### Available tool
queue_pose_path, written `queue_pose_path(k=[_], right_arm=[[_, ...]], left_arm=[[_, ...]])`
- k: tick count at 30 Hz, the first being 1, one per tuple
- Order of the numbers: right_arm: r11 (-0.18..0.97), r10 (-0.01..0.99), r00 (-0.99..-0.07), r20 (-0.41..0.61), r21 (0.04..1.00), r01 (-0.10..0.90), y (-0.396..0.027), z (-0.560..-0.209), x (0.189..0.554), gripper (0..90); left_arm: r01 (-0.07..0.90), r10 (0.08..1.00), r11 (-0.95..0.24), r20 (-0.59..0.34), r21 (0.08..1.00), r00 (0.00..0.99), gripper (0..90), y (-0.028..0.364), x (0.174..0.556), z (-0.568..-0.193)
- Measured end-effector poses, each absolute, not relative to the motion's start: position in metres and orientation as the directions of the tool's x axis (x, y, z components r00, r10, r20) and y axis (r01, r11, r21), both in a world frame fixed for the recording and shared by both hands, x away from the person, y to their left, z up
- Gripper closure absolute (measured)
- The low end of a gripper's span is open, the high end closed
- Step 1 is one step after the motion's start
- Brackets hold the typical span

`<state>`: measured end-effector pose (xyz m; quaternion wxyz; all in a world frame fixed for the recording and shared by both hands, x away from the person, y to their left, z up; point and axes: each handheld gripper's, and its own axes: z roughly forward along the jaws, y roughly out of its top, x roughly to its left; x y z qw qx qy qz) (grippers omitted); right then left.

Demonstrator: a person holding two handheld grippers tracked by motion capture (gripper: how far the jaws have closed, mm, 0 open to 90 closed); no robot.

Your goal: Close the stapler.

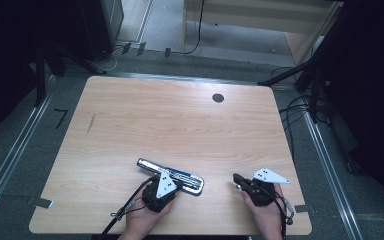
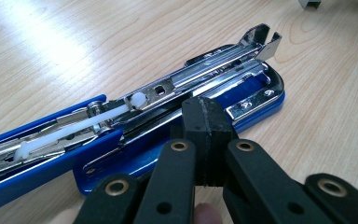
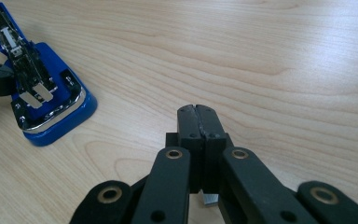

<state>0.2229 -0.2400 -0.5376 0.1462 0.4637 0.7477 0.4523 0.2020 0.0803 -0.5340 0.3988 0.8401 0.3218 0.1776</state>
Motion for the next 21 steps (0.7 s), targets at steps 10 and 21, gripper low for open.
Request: queue_pose_path(k=[10, 21], right_arm=[[0.182, 0.821, -0.535, 0.198, 0.798, 0.574, -0.241, -0.543, 0.223, 90.0], [0.206, 0.812, -0.548, 0.199, 0.781, 0.589, -0.249, -0.549, 0.220, 90.0]], left_arm=[[0.399, 0.685, -0.478, 0.047, 0.783, 0.727, 90.0, 0.080, 0.201, -0.534], [0.399, 0.682, -0.476, 0.042, 0.784, 0.730, 90.0, 0.080, 0.202, -0.534]])
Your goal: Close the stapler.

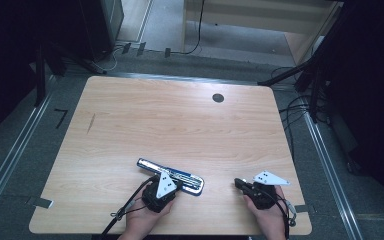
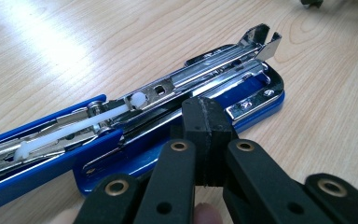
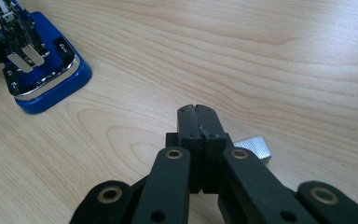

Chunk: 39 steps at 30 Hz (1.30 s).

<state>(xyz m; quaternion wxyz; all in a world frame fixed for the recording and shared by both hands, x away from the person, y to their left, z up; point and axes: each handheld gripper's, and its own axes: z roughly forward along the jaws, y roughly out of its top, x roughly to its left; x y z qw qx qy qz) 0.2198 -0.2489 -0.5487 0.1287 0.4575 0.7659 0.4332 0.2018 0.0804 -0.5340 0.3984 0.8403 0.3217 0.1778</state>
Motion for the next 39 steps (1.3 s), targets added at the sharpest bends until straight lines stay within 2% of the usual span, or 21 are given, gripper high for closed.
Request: queue_pose_path(k=[30, 38, 39], right_arm=[[0.173, 0.848, -0.492, 0.195, 0.776, 0.606, -0.288, -0.550, 0.203, 90.0], [0.166, 0.836, -0.511, 0.200, 0.795, 0.583, -0.293, -0.545, 0.203, 90.0], [0.172, 0.829, -0.523, 0.197, 0.801, 0.574, -0.295, -0.544, 0.204, 86.0]], left_arm=[[0.400, 0.682, -0.474, 0.040, 0.784, 0.730, 90.0, 0.081, 0.202, -0.534], [0.400, 0.682, -0.474, 0.041, 0.784, 0.730, 90.0, 0.080, 0.202, -0.534], [0.400, 0.682, -0.474, 0.041, 0.784, 0.730, 90.0, 0.080, 0.202, -0.534]])
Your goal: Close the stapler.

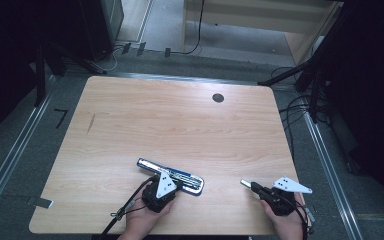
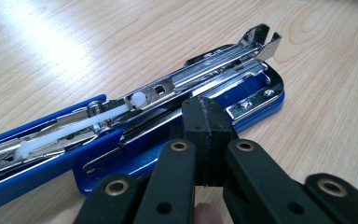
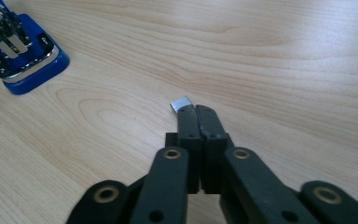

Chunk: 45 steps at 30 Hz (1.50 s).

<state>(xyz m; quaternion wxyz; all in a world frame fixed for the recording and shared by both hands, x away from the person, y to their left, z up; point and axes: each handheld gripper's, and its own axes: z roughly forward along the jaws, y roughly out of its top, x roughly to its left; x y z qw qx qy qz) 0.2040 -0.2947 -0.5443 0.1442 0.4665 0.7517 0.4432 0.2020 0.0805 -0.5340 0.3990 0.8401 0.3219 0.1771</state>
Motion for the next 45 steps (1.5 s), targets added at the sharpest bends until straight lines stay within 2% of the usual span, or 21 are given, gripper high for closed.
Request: queue_pose_path(k=[9, 11, 16, 24, 37, 41, 42, 45], right_arm=[[0.201, 0.818, -0.549, 0.175, 0.806, 0.556, -0.296, -0.546, 0.212, 75.2], [0.220, 0.810, -0.562, 0.166, 0.803, 0.554, -0.296, -0.547, 0.216, 70.0], [0.238, 0.790, -0.588, 0.172, 0.798, 0.553, -0.294, -0.550, 0.220, 66.7], [0.263, 0.767, -0.618, 0.176, 0.792, 0.552, -0.290, -0.551, 0.226, 68.7], [0.274, 0.772, -0.611, 0.174, 0.777, 0.567, -0.291, -0.552, 0.224, 72.4], [0.273, 0.777, -0.606, 0.172, 0.775, 0.570, -0.291, -0.552, 0.224, 75.1], [0.269, 0.785, -0.595, 0.170, 0.772, 0.575, -0.291, -0.552, 0.224, 78.7], [0.267, 0.785, -0.595, 0.172, 0.773, 0.575, -0.291, -0.552, 0.224, 79.5]], left_arm=[[0.399, 0.682, -0.475, 0.043, 0.784, 0.730, 90.0, 0.080, 0.202, -0.534], [0.399, 0.683, -0.476, 0.042, 0.784, 0.730, 90.0, 0.080, 0.202, -0.534], [0.399, 0.683, -0.474, 0.042, 0.785, 0.730, 90.0, 0.080, 0.202, -0.534], [0.399, 0.684, -0.476, 0.046, 0.784, 0.728, 90.0, 0.080, 0.201, -0.534], [0.399, 0.682, -0.475, 0.042, 0.784, 0.731, 90.0, 0.081, 0.201, -0.534], [0.397, 0.681, -0.477, 0.044, 0.784, 0.731, 90.0, 0.081, 0.201, -0.534], [0.396, 0.681, -0.476, 0.044, 0.785, 0.731, 90.0, 0.081, 0.201, -0.534], [0.397, 0.680, -0.477, 0.043, 0.784, 0.732, 90.0, 0.081, 0.201, -0.534]])
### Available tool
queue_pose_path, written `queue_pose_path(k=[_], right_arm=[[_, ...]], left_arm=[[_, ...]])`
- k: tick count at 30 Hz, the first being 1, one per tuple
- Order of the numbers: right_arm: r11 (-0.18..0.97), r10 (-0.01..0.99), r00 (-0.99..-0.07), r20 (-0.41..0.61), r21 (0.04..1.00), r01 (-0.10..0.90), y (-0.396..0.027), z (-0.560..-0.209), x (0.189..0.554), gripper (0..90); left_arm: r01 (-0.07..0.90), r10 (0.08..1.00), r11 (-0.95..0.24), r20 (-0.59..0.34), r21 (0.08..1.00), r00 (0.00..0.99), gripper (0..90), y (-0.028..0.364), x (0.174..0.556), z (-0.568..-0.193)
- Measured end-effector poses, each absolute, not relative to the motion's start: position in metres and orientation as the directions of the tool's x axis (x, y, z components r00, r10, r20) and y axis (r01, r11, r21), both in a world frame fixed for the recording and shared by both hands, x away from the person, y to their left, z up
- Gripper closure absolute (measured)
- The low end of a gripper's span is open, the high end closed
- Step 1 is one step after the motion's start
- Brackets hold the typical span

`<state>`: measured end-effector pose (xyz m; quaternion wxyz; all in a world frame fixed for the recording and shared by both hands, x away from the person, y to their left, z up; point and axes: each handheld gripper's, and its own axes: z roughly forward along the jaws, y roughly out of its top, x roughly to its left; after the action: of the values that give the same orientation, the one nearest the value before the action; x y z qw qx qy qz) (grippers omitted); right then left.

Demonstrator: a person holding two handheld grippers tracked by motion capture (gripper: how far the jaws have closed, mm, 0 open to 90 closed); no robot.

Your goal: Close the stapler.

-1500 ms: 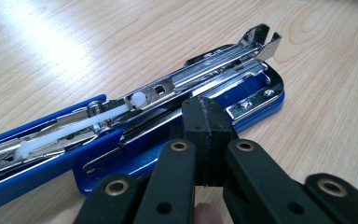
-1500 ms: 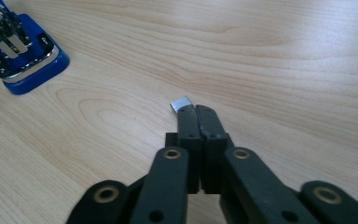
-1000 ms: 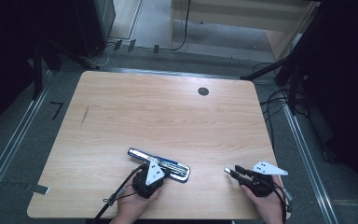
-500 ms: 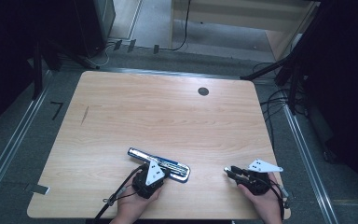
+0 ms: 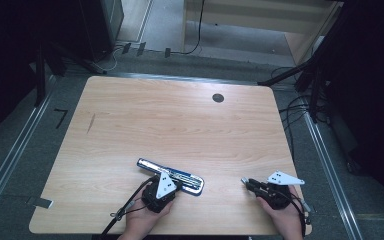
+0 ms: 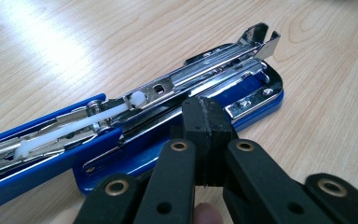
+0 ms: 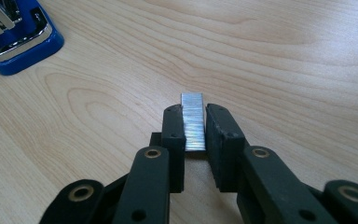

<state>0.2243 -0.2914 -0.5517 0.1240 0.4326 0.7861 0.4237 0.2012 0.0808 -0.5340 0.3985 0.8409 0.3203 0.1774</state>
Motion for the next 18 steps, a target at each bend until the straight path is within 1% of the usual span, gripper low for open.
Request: queue_pose_path(k=[11, 18], right_arm=[[0.272, 0.789, -0.592, 0.164, 0.770, 0.576, -0.290, -0.550, 0.224, 79.8], [0.261, 0.783, -0.598, 0.168, 0.785, 0.562, -0.285, -0.542, 0.222, 79.8]], left_arm=[[0.398, 0.679, -0.479, 0.043, 0.783, 0.733, 90.0, 0.081, 0.201, -0.534], [0.397, 0.679, -0.479, 0.043, 0.783, 0.733, 90.0, 0.081, 0.201, -0.534]])
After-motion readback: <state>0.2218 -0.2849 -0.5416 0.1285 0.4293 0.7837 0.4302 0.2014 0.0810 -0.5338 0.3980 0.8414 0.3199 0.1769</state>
